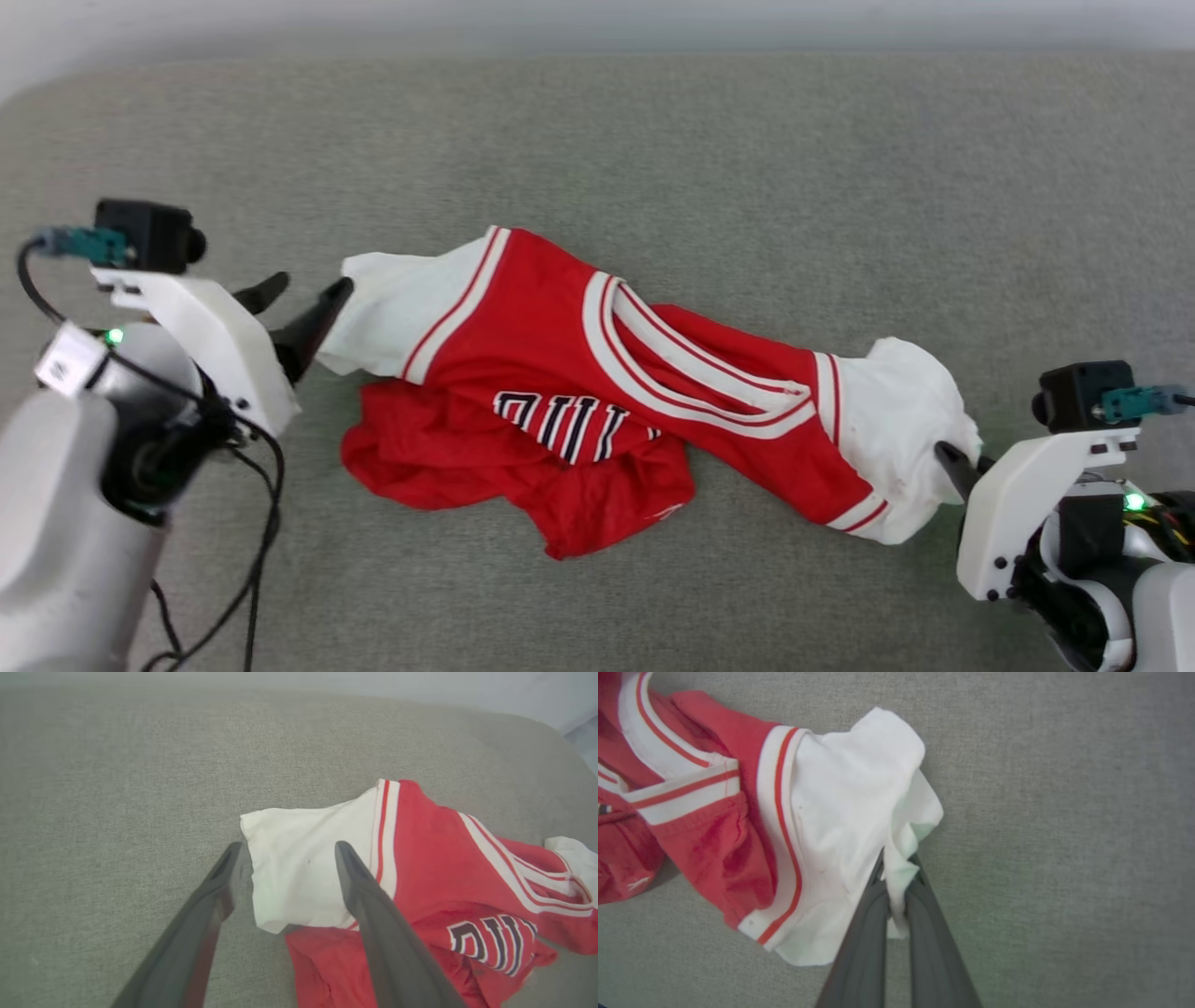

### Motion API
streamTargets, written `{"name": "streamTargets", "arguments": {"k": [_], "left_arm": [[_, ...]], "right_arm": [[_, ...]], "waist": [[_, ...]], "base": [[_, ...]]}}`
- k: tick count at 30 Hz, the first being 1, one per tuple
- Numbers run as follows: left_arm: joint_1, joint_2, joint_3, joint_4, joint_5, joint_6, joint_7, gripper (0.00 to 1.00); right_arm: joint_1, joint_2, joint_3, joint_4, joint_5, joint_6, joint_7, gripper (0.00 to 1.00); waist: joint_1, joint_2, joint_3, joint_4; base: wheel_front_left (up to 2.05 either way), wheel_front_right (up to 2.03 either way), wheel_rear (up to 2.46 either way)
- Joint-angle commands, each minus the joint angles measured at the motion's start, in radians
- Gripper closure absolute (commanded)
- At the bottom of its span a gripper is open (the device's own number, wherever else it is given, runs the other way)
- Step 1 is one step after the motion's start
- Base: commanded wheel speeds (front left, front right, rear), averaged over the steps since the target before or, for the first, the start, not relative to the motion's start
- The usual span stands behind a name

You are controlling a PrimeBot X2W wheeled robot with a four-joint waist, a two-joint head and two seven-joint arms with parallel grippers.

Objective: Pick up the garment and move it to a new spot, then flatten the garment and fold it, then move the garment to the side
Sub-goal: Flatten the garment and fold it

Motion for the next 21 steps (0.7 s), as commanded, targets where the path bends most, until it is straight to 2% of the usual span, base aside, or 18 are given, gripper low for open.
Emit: {"name": "streamTargets", "arguments": {"k": [1, 7, 11, 17, 21], "left_arm": [[-0.034, 0.017, -0.005, 0.026, -0.033, -0.006, 0.05, 0.0], [-0.13, 0.073, -0.028, 0.14, -0.122, -0.011, 0.211, 0.0], [-0.176, 0.084, -0.053, 0.208, -0.166, -0.012, 0.281, 0.0], [-0.217, 0.094, -0.124, 0.265, -0.19, -0.013, 0.328, 0.0], [-0.239, 0.105, -0.19, 0.282, -0.18, -0.013, 0.318, 0.0]], "right_arm": [[-0.016, 0.011, 0.01, 0.0, -0.006, -0.001, -0.013, 1.0], [-0.023, 0.024, 0.035, 0.019, -0.003, -0.001, -0.04, 1.0], [-0.031, 0.029, 0.049, 0.031, 0.004, -0.001, -0.058, 1.0], [-0.037, 0.03, 0.057, 0.056, 0.011, -0.001, -0.072, 1.0], [-0.041, 0.03, 0.066, 0.066, 0.025, -0.001, -0.078, 1.0]], "waist": [[0.0, 0.0, 0.031, -0.035], [0.0, 0.0, 0.071, -0.08], [0.0, 0.0, 0.092, -0.102], [0.0, 0.0, 0.116, -0.122], [0.0, 0.0, 0.132, -0.131]], "base": [[0.0, 0.0, 0.0], [0.0, 0.0, 0.0], [0.0, 0.0, 0.0], [0.0, 0.0, 0.0], [0.0, 0.0, 0.0]]}}
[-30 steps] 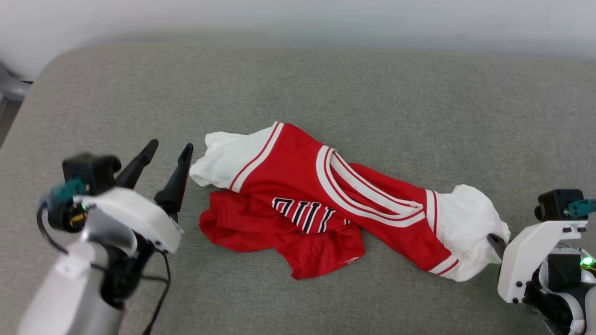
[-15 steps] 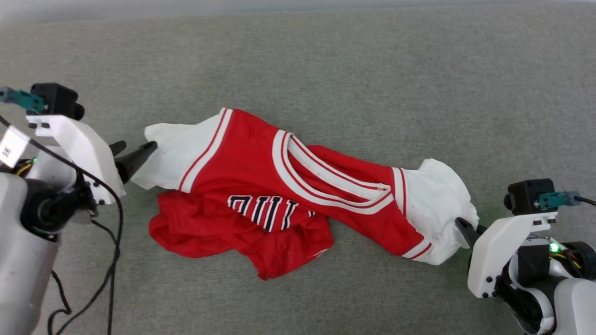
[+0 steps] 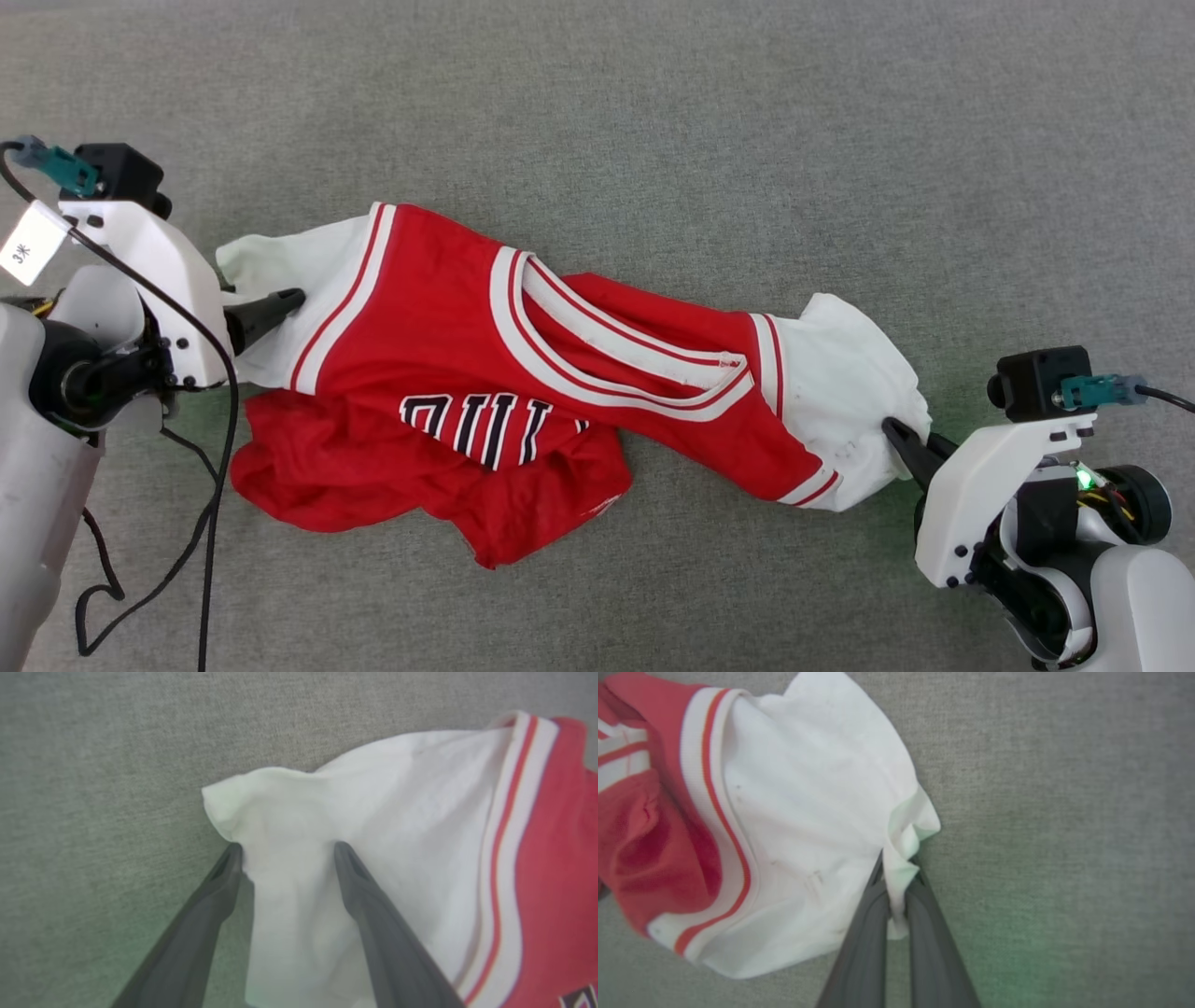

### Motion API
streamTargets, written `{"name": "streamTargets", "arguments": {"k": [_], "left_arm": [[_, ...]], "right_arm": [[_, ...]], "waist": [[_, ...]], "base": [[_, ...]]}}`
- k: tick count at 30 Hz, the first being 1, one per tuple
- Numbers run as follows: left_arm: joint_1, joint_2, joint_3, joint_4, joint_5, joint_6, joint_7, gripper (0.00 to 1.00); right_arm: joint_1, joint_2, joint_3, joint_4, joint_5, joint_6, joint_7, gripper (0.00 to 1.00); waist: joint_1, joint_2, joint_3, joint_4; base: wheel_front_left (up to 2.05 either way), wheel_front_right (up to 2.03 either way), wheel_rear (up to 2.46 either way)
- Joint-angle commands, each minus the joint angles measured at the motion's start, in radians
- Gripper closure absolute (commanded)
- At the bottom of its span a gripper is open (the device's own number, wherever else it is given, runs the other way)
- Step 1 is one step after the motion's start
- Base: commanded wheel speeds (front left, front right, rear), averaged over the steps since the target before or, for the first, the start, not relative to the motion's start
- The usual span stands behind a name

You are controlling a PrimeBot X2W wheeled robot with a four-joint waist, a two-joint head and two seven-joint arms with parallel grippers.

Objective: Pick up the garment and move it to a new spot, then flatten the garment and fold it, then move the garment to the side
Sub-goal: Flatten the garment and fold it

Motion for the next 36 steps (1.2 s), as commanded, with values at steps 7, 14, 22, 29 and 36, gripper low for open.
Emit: {"name": "streamTargets", "arguments": {"k": [7, 14, 22, 29, 36], "left_arm": [[0.017, -0.026, -0.168, 0.092, -0.046, -0.001, 0.04, 1.0], [-0.07, 0.033, -0.228, 0.104, 0.029, 0.0, -0.135, 1.0], [-0.173, 0.024, -0.245, 0.159, 0.129, 0.004, -0.369, 1.0], [-0.253, -0.013, -0.208, 0.228, 0.178, 0.044, -0.56, 1.0], [-0.348, -0.051, -0.159, 0.292, 0.184, 0.056, -0.733, 1.0]], "right_arm": [[-0.018, 0.002, 0.02, 0.03, 0.026, -0.002, -0.011, 1.0], [-0.018, 0.001, -0.016, 0.008, 0.009, -0.002, -0.02, 1.0], [-0.059, -0.038, -0.045, -0.043, -0.026, -0.001, -0.007, 1.0], [-0.209, -0.11, -0.051, -0.028, -0.05, -0.002, -0.006, 1.0], [-0.467, -0.156, -0.036, 0.12, -0.058, -0.002, -0.056, 1.0]], "waist": [[-0.0001, 0.0, 0.019, -0.017], [-0.0001, 0.0, -0.013, -0.002], [-0.0001, 0.0, -0.101, 0.038], [-0.0001, 0.0, -0.164, 0.057], [-0.0001, 0.0, -0.188, 0.061]], "base": [[0.0, 0.0, 0.0], [0.0, 0.0, 0.0], [0.0, 0.0, 0.0], [0.0, 0.0, 0.0], [0.0, 0.0, 0.0]]}}
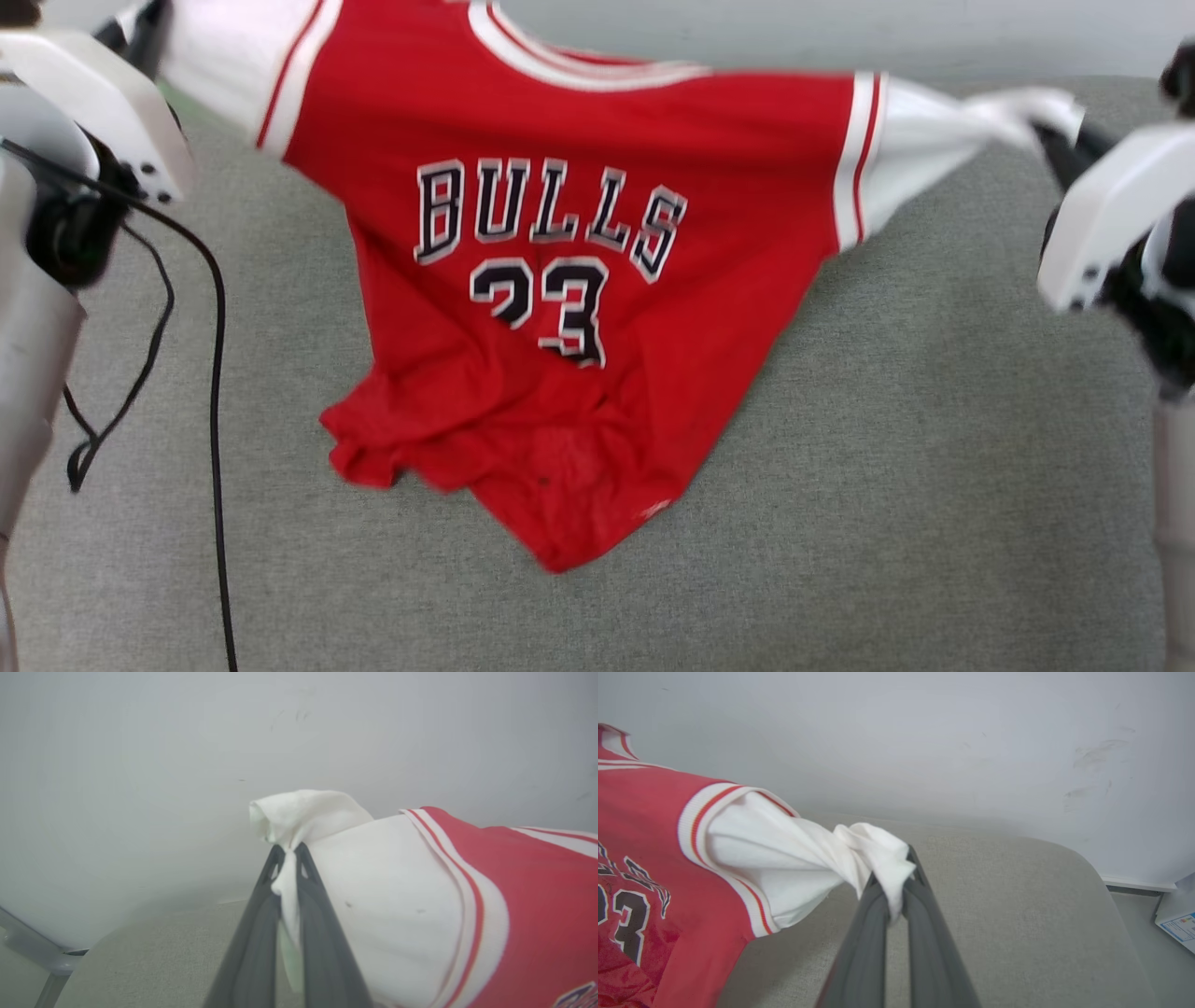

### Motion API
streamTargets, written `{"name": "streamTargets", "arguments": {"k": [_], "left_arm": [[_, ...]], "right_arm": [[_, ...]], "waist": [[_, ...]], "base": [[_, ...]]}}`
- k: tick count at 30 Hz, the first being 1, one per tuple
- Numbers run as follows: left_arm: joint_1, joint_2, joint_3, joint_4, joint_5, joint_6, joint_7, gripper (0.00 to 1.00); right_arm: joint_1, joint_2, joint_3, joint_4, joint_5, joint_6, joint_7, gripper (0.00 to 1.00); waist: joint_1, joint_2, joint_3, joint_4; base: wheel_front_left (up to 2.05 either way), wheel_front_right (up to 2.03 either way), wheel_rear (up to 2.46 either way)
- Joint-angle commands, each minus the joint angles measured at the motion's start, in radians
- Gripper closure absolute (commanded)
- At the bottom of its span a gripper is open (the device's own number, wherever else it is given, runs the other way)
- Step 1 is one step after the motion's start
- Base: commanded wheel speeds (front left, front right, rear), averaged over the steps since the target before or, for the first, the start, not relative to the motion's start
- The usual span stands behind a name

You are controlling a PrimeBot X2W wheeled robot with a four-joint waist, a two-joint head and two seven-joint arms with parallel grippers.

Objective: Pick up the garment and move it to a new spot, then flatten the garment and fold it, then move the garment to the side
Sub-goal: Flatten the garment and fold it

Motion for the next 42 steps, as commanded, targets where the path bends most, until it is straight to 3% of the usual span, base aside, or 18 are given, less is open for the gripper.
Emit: {"name": "streamTargets", "arguments": {"k": [1, 14, 24, 34, 42], "left_arm": [[-0.034, 0.002, 0.004, 0.013, 0.013, -0.004, -0.028, 1.0], [-0.336, 0.004, 0.042, 0.109, 0.076, -0.006, -0.226, 1.0], [-0.518, 0.015, 0.06, 0.132, 0.122, -0.017, -0.289, 1.0], [-0.445, -0.012, 0.136, 0.123, 0.115, -0.043, -0.3, 1.0], [-0.246, -0.051, 0.227, 0.1, 0.072, -0.059, -0.3, 1.0]], "right_arm": [[-0.06, -0.012, 0.0, 0.032, -0.004, -0.002, -0.019, 1.0], [-0.614, 0.015, -0.039, 0.339, -0.13, -0.002, -0.213, 1.0], [-0.897, 0.06, -0.076, 0.491, -0.23, -0.002, -0.359, 1.0], [-0.941, 0.117, -0.047, 0.679, -0.208, -0.002, -0.449, 1.0], [-0.793, 0.129, 0.017, 0.794, -0.132, -0.002, -0.512, 1.0]], "waist": [[0.0, 0.0, 0.004, 0.0], [0.0, 0.0, 0.137, 0.005], [0.0, 0.0, 0.278, -0.01], [0.0, 0.0, 0.394, -0.025], [0.0, 0.0, 0.369, -0.02]], "base": [[0.0, 0.0, 0.0], [0.0, 0.0, 0.0], [0.0, 0.0, 0.0], [0.0, 0.0, 0.0], [0.0, 0.0, 0.0]]}}
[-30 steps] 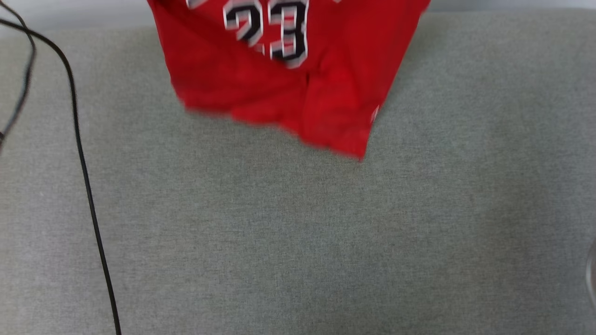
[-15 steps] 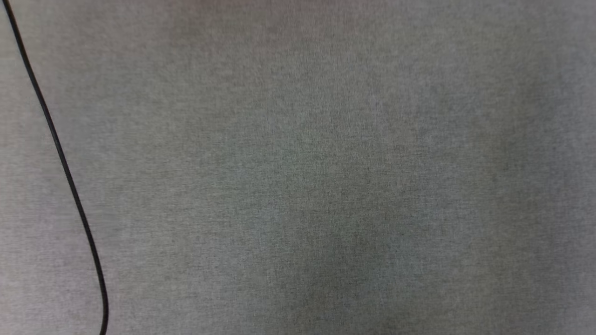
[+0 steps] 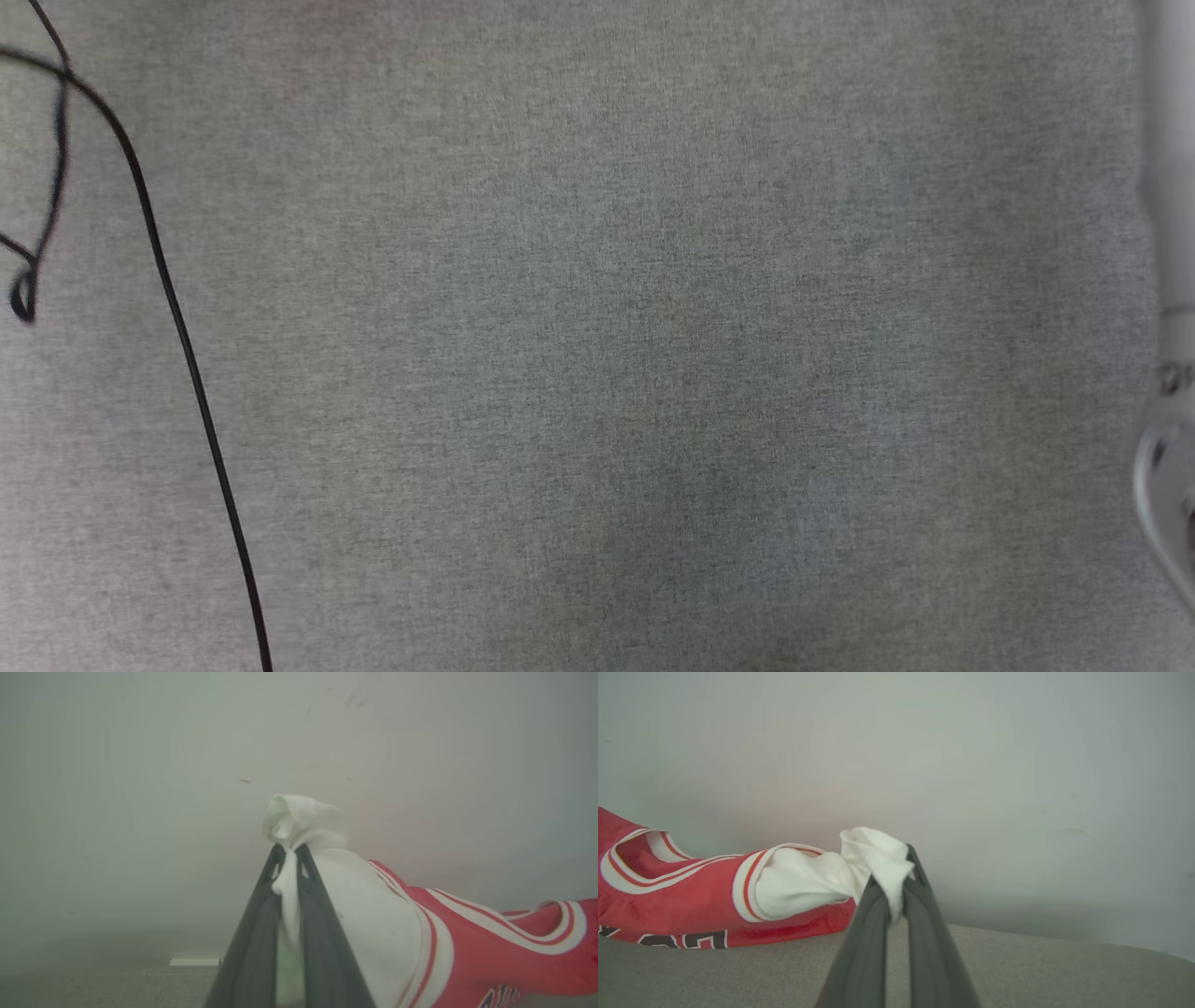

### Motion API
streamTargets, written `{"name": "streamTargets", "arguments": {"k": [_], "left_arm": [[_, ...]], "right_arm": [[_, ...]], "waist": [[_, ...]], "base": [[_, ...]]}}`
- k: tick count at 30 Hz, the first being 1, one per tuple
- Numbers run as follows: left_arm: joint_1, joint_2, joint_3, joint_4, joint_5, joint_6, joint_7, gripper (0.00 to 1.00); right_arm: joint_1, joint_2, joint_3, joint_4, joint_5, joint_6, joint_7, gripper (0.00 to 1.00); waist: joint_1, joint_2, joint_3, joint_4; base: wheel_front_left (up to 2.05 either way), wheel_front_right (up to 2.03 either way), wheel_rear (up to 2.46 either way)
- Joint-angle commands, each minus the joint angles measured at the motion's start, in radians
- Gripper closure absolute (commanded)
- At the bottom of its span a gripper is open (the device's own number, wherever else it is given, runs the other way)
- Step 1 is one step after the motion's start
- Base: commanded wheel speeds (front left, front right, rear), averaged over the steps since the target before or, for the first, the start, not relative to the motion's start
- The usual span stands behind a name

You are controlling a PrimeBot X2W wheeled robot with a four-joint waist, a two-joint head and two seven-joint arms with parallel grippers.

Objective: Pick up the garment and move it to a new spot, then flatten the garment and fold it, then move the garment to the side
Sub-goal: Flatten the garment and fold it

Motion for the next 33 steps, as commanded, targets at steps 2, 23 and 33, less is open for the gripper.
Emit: {"name": "streamTargets", "arguments": {"k": [2, 23, 33], "left_arm": [[0.102, -0.005, 0.02, -0.036, -0.019, -0.002, -0.007, 1.0], [0.966, -0.111, 0.2, -0.498, 0.033, -0.003, -0.007, 1.0], [1.349, -0.194, 0.271, -0.626, 0.119, -0.003, -0.007, 1.0]], "right_arm": [[0.096, 0.001, 0.026, 0.015, 0.04, -0.001, -0.023, 1.0], [0.961, -0.074, 0.045, -0.369, 0.253, -0.001, -0.003, 1.0], [1.419, -0.014, -0.061, -0.712, 0.237, -0.001, 0.132, 1.0]], "waist": [[-0.0002, 0.0, -0.03, 0.003], [-0.0002, 0.0, -0.338, 0.042], [-0.0002, 0.0, -0.471, 0.029]], "base": [[0.0, 0.0, 0.0], [0.0, 0.0, 0.0], [0.0, 0.0, 0.0]]}}
